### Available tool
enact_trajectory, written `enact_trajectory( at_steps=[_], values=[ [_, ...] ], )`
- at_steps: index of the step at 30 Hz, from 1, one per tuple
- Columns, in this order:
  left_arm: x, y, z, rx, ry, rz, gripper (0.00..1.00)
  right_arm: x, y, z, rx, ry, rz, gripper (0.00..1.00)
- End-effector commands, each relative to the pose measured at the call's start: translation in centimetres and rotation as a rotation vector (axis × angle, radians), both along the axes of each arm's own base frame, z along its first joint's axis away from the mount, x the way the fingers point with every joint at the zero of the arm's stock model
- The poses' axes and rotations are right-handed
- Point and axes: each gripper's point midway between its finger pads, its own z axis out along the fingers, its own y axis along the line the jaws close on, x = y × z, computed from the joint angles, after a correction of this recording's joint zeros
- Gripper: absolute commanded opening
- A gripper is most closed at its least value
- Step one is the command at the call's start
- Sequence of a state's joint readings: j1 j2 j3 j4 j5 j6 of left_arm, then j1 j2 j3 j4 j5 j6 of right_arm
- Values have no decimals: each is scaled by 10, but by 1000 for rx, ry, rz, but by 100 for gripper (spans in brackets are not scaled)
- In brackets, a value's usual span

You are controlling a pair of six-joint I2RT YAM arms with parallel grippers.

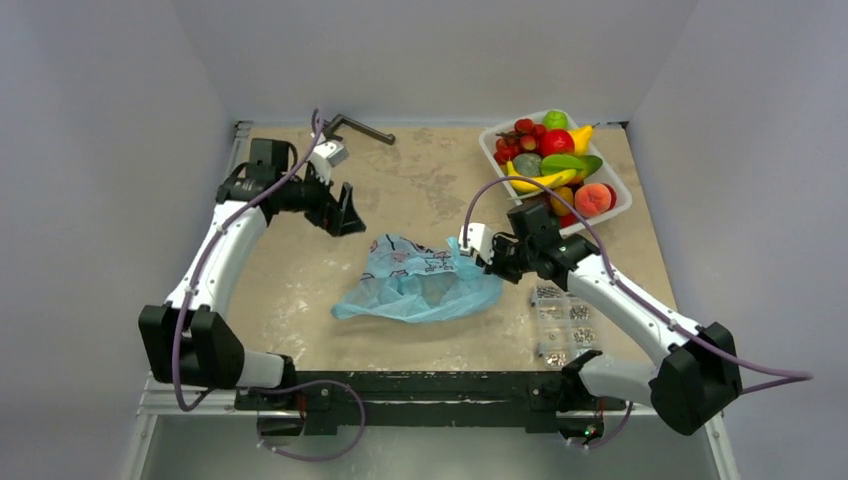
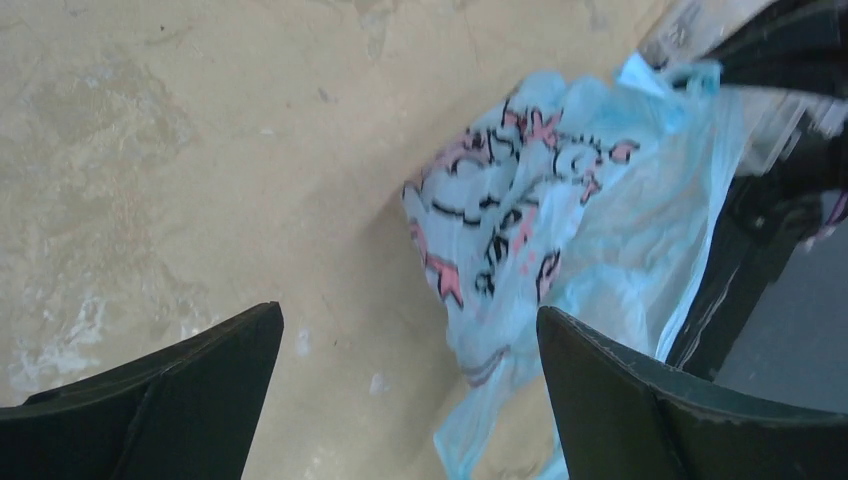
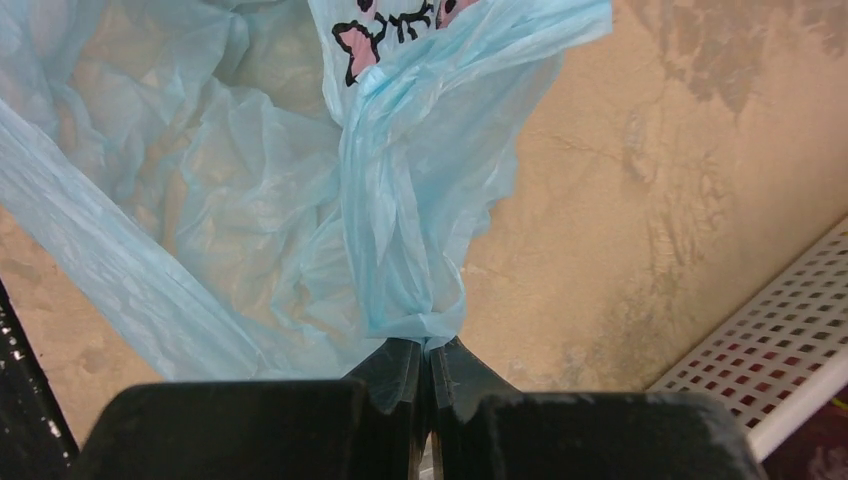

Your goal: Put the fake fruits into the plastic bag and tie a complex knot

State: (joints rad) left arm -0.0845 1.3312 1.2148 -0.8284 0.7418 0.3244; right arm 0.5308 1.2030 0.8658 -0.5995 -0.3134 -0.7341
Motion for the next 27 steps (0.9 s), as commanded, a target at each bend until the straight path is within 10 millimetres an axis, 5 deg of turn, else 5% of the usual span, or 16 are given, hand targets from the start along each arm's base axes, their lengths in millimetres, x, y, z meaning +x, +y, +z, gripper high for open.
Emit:
enact_trajectory(
  at_steps=[1, 3, 5, 9, 13, 14, 15, 17, 18, 20, 23, 25, 27],
  values=[
    [59, -29, -3, -160, 184, 180, 100, 17, 11, 28, 77, -148, 23, 0],
    [85, -40, -33, -132, 307, 207, 100, 18, 10, 28, 75, -169, 23, 0],
    [86, -58, -59, -83, 412, 179, 100, 18, 10, 30, 76, -185, 29, 0],
    [36, -91, -86, -60, 602, 81, 100, 22, 10, 34, 72, -202, 20, 0],
    [-13, -99, -117, -4, 744, 60, 100, 18, 11, 36, 88, -216, 30, 0],
    [-22, -102, -121, -16, 800, 61, 92, 16, 11, 35, 88, -221, 38, 0],
    [-27, -106, -123, -36, 850, 58, 73, 16, 10, 34, 84, -229, 41, 0],
    [-26, -114, -109, -107, 905, 37, 23, 16, 8, 32, 72, -234, 42, 0],
    [-19, -115, -96, -153, 896, 29, 6, 17, 7, 33, 68, -242, 41, 0],
    [8, -107, -56, -254, 767, 44, 0, 18, 6, 37, 61, -266, 53, 0],
    [64, -62, 18, -356, 374, 158, 0, 15, 3, 41, 58, -301, 79, 0],
    [76, -41, 51, -323, 163, 174, 0, 11, -1, 38, 40, -319, 99, 0],
    [68, -31, 60, -208, -7, 119, 0, 8, -4, 34, 27, -333, 113, 0]
  ],
)
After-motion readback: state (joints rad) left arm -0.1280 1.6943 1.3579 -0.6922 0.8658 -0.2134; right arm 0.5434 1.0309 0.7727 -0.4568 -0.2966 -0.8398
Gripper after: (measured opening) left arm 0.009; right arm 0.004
